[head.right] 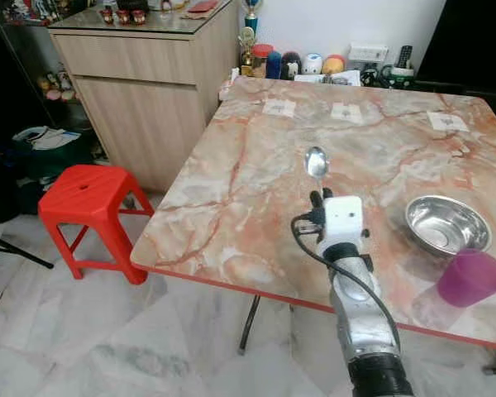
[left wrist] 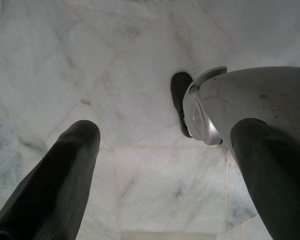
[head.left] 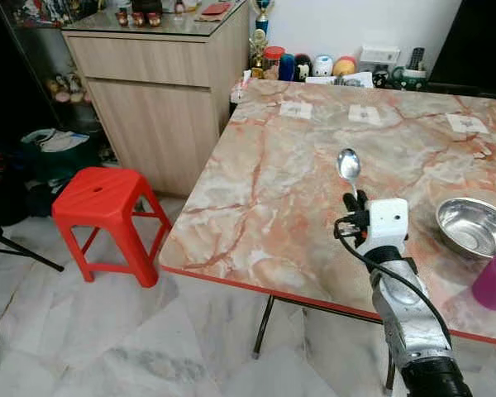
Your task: Setting the table
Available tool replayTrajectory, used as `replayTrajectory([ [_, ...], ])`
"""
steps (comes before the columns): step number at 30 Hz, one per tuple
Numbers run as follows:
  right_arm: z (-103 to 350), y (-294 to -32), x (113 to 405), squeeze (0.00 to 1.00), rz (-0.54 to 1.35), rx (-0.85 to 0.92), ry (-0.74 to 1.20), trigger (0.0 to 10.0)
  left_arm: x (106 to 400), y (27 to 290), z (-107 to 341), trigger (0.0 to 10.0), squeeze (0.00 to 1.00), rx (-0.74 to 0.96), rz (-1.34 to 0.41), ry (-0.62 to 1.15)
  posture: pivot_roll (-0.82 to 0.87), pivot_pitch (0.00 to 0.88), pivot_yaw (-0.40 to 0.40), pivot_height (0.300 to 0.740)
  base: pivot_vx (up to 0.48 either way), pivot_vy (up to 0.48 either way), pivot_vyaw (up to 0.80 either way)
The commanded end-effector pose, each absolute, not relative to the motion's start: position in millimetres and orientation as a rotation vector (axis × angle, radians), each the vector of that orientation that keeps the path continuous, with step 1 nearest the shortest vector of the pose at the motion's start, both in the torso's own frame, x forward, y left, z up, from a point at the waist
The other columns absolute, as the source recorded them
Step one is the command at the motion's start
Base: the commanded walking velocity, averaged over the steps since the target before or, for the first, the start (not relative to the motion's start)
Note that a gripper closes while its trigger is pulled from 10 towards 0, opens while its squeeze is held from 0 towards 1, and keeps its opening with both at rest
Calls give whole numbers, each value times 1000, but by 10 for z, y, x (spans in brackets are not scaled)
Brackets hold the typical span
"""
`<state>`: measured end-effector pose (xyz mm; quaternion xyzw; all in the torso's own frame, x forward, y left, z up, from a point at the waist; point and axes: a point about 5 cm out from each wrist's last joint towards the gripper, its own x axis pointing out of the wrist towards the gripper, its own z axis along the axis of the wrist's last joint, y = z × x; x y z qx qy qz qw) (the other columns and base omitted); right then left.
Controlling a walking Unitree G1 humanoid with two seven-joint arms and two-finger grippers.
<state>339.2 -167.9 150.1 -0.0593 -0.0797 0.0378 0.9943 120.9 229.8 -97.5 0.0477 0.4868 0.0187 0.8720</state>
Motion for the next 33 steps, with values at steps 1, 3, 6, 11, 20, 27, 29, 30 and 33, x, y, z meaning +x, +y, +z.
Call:
replayTrajectory([
  [1, 1574, -1649, 3374, 0, 87, -131, -202, 10000, 1130, 2300, -1003, 10000, 0, 119, 28, 1055, 18, 70, 3, 740, 0, 0, 0],
  [3, 1628, -1644, 3381, 0, 65, -148, -230, 10000, 1132, 2301, -1002, 10000, 0, 122, 28, 1053, 18, 70, 3, 740, 0, 0, 0],
  [6, 1742, -1666, 3385, 0, -9, -68, -275, 10000, 1132, 2293, -1004, 10000, 0, 132, 14, 1056, 12, 56, 5, 740, 0, 0, 0],
  [11, 1839, -1606, 3356, 0, 0, -111, -335, 10000, 1130, 2287, -1006, 10000, 0, 133, 10, 1057, 8, 45, 1, 740, 0, -239, 0],
  [20, 1778, -1515, 3317, 0, 15, -28, -312, 10000, 1114, 2265, -1015, 10000, 0, 130, 3, 1063, 12, 29, -7, 740, 0, -424, -564],
  [27, 1868, -1466, 3290, 0, 15, -35, -378, 10000, 1108, 2263, -1018, 10000, 0, 134, 2, 1067, 8, 17, -8, 740, 0, -426, -58],
  [29, 1936, -1461, 3270, 0, 13, -27, -417, 10000, 1108, 2262, -1018, 10000, 0, 134, 0, 1067, 8, 17, -8, 740, 0, -424, 0],
  [30, 1956, -1460, 3264, 0, 13, -26, -430, 10000, 1108, 2262, -1018, 10000, 0, 135, 0, 1067, 8, 17, -8, 740, 0, -424, 0],
  [33, 1961, -1468, 3259, 0, 8, -28, -431, 10000, 1106, 2261, -1019, 10000, 0, 137, -2, 1067, -1, 9, -5, 740, 0, -428, 0],
])
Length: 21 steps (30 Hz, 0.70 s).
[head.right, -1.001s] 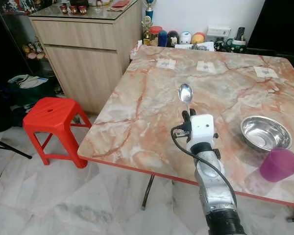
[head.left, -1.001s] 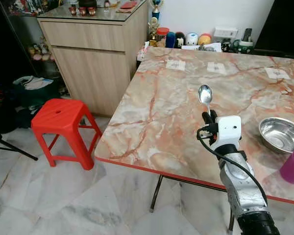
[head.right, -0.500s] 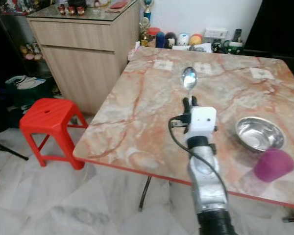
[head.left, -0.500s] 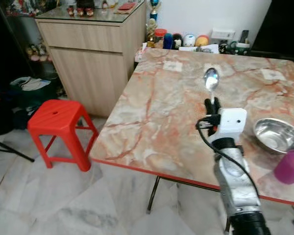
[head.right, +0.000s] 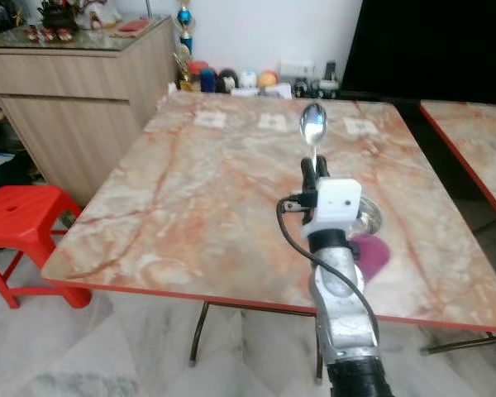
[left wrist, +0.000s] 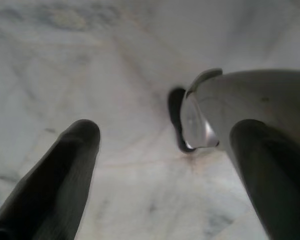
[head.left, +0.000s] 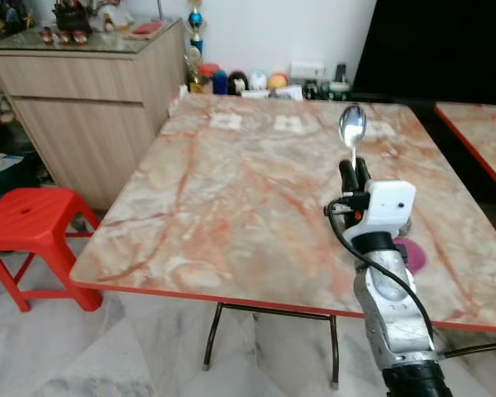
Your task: Setting the table
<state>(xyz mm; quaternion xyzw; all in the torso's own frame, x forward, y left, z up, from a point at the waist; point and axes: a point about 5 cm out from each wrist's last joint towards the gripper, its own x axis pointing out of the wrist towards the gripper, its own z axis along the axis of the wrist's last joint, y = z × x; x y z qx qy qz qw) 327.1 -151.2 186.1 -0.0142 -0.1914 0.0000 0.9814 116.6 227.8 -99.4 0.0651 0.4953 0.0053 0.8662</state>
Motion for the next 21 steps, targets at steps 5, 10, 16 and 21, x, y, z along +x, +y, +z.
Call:
replayTrajectory([
  [5, 1946, -1481, 3260, 0, -4, -23, -426, 10000, 1105, 2260, -1020, 10000, 0, 142, -5, 1069, 0, 7, -5, 740, 0, -426, 0],
  [10, 1957, -1456, 3258, 0, 1, -23, -432, 10000, 1103, 2261, -1020, 10000, 0, 144, -5, 1070, 1, 8, -2, 740, 0, -426, 0],
  [16, 1932, -1464, 3256, 0, -8, -34, -418, 10000, 1093, 2277, -1020, 10000, 0, 149, -3, 1074, -8, 20, 5, 740, 0, -426, 0],
  [21, 1928, -1505, 3254, 0, -28, -41, -412, 10000, 1097, 2289, -1016, 10000, 0, 165, -16, 1075, -15, 35, 9, 740, 0, -426, 0],
])
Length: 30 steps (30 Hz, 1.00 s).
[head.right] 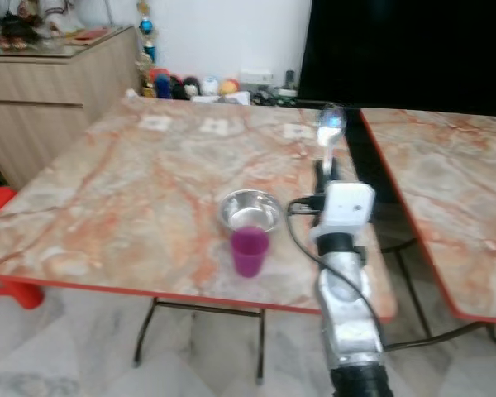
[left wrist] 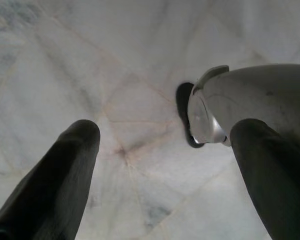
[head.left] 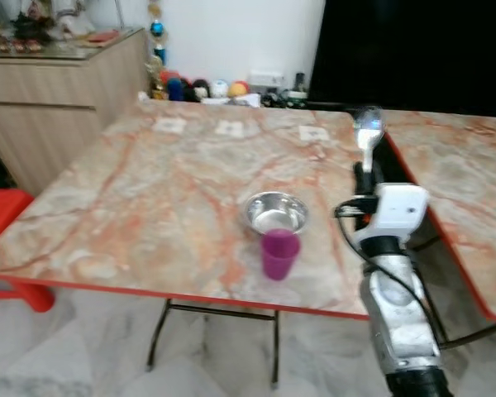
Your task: Setting the table
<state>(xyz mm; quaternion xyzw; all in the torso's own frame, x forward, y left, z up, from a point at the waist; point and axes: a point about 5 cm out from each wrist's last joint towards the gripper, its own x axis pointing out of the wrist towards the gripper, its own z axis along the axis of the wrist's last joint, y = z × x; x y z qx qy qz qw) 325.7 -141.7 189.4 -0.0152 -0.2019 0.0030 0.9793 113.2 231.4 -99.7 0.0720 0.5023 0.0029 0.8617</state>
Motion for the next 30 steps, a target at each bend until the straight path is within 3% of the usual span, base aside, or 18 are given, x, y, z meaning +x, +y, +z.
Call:
replayTrajectory([
  [1, 1928, -1503, 3254, 0, -31, -40, -412, 10000, 1100, 2292, -1014, 10000, 0, 177, -26, 1076, -16, 39, 12, 740, 0, -424, 0],
  [30, 1933, -1501, 3275, 0, -54, -71, -402, 10000, 1097, 2312, -1010, 10000, 0, 176, -19, 1076, -8, 74, 16, 740, 0, -426, 0],
])
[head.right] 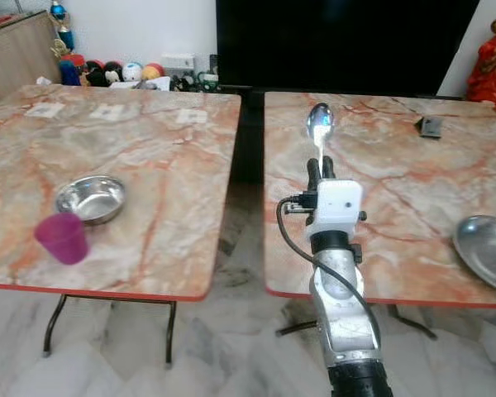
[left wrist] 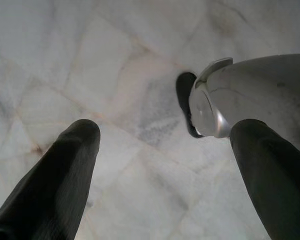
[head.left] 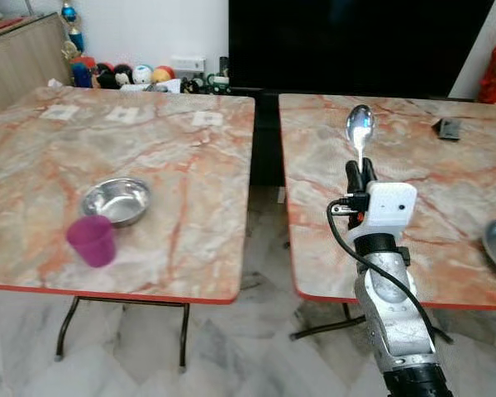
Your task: Setting the table
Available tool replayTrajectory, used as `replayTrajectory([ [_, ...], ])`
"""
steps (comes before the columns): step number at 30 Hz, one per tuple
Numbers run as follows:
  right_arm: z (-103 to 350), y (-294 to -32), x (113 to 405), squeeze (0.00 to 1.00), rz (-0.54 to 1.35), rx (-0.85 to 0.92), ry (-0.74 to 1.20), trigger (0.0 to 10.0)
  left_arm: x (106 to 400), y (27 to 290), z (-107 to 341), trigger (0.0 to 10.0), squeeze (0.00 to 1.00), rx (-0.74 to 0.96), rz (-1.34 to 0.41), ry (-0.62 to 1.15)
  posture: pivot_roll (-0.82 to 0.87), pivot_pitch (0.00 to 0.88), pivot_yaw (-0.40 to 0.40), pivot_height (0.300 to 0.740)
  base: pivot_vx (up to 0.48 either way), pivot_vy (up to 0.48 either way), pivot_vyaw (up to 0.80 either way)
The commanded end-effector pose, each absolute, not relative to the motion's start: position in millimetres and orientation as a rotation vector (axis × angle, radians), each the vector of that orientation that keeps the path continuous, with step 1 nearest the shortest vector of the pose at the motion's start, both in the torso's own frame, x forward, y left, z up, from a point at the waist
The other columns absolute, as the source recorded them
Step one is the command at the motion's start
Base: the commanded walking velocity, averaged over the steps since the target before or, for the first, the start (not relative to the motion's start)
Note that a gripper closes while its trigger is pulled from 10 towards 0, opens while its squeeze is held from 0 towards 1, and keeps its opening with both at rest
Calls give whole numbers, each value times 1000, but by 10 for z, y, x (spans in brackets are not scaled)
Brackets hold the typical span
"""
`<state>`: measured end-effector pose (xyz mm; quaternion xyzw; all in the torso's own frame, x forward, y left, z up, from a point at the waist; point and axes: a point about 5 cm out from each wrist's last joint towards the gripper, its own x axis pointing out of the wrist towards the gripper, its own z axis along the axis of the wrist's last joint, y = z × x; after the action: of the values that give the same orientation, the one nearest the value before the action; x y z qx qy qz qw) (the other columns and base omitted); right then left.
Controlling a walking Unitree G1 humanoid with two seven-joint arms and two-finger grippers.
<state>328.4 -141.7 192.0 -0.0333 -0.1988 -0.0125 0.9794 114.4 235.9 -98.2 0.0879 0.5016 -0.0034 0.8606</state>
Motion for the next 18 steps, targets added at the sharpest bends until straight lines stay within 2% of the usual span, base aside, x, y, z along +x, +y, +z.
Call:
replayTrajectory([
  [1, 1933, -1505, 3276, 0, -55, -71, -402, 10000, 1099, 2311, -1010, 10000, 0, 176, -19, 1075, -8, 76, 15, 740, 0, -428, 0],
  [18, 1960, -1549, 3283, 0, -72, -74, -407, 10000, 1112, 2311, -1006, 10000, 0, 177, -22, 1073, -15, 96, 16, 740, 0, -426, 0],
])
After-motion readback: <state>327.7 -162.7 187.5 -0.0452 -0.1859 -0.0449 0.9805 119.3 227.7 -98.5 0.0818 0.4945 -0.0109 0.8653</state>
